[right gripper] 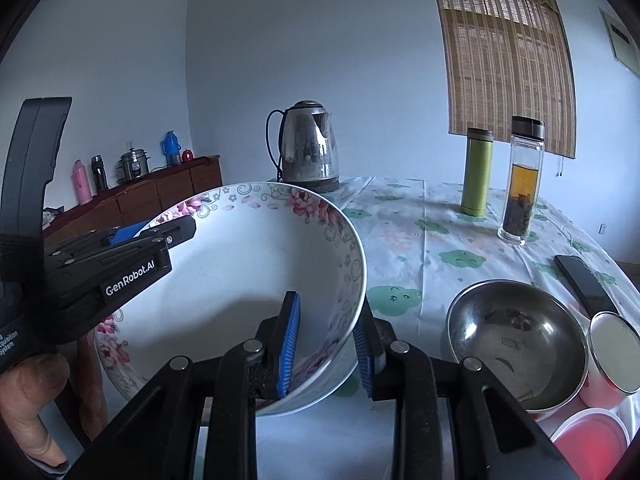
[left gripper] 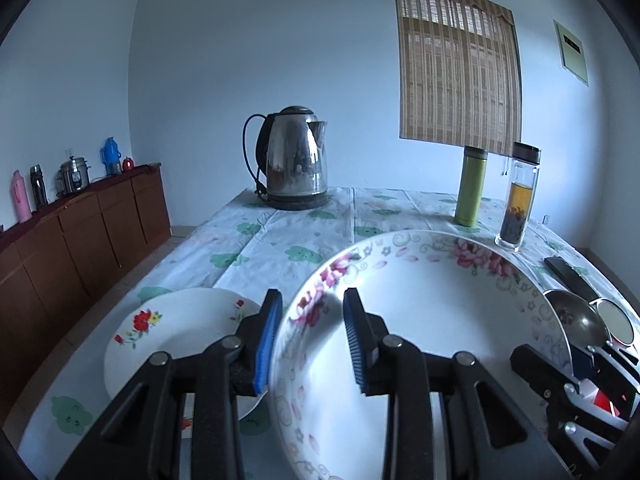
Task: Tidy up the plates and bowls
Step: 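Carry the floral plate over the blue-patterned plate and lower it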
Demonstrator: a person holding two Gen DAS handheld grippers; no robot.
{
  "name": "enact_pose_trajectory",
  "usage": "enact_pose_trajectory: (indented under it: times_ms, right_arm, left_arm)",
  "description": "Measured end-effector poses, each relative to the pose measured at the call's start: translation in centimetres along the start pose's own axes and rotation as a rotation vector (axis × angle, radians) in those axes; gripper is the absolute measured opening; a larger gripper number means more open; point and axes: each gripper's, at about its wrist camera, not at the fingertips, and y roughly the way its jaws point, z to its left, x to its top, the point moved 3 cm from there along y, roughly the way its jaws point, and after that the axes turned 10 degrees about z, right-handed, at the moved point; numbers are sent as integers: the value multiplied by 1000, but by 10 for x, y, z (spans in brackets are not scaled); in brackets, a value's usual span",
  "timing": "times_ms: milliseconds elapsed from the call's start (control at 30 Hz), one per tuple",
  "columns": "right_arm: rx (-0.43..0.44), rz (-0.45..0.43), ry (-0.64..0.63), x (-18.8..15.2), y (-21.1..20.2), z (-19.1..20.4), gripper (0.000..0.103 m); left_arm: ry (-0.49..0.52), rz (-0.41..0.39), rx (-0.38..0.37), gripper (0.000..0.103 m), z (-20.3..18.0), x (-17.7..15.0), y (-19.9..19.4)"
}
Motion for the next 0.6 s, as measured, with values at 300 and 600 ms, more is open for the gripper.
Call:
enact_pose_trajectory:
  times_ms: [300, 600]
  right_arm:
    - [-29, 33, 9, -1, 10, 1, 28]
    - [-61, 63, 10, 0, 17, 7, 28]
  left_arm:
    - [-11, -22, -53, 29, 2, 2, 6]
    - [-20, 26, -52, 29, 5, 0, 26]
